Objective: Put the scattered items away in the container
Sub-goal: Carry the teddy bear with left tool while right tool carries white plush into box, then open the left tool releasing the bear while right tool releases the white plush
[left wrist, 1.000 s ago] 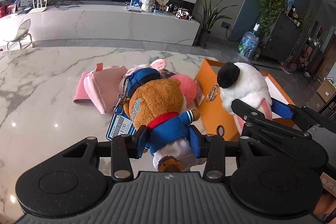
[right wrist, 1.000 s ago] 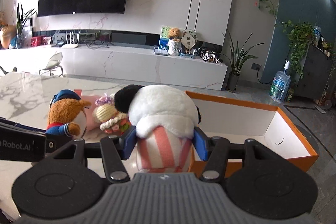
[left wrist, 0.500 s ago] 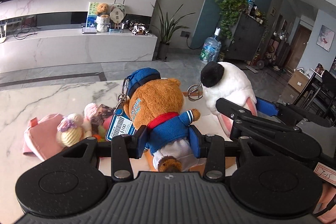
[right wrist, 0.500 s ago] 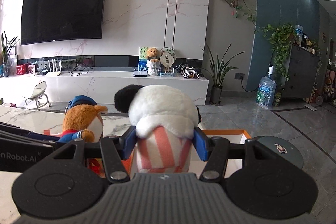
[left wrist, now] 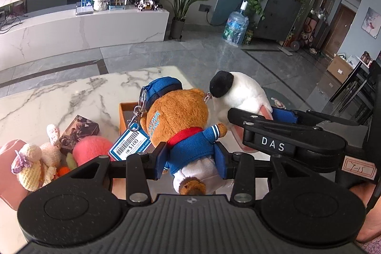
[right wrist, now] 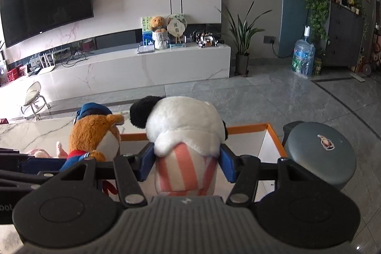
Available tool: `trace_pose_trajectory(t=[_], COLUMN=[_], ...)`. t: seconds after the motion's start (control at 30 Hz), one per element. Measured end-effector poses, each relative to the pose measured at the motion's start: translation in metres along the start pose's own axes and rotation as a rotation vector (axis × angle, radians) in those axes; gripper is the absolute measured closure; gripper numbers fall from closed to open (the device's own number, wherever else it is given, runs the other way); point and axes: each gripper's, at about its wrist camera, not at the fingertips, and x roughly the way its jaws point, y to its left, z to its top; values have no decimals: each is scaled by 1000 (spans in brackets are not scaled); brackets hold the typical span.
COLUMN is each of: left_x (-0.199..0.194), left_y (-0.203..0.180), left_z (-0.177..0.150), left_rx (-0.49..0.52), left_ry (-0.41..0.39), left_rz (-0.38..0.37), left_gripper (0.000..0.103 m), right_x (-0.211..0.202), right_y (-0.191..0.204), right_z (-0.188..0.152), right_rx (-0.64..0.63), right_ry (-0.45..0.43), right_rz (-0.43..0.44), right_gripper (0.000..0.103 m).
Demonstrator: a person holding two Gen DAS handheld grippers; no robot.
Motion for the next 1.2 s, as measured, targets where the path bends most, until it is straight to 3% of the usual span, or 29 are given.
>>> trace_pose_trajectory(t=[0.27,0.5,0.77,1.2], left_x=[50,71,79,90], left_y=[-2,-16,-31,-36], left_z=[-4,-13,-16,-9], left_rx=[50,140,233,306], left_ry=[108,163,206,262], left_rz=[49,138,194,257], left_gripper=[55,55,54,48], right_x=[53,91,98,106], right_y=[-23,-30,-21,-23], right_z=[-12,-23,-23,-24], right_rx=[46,56,42,47], right_ry=[139,293,352,417], right_rz=[68,102,74,127], right_gripper=[43,43,42,38])
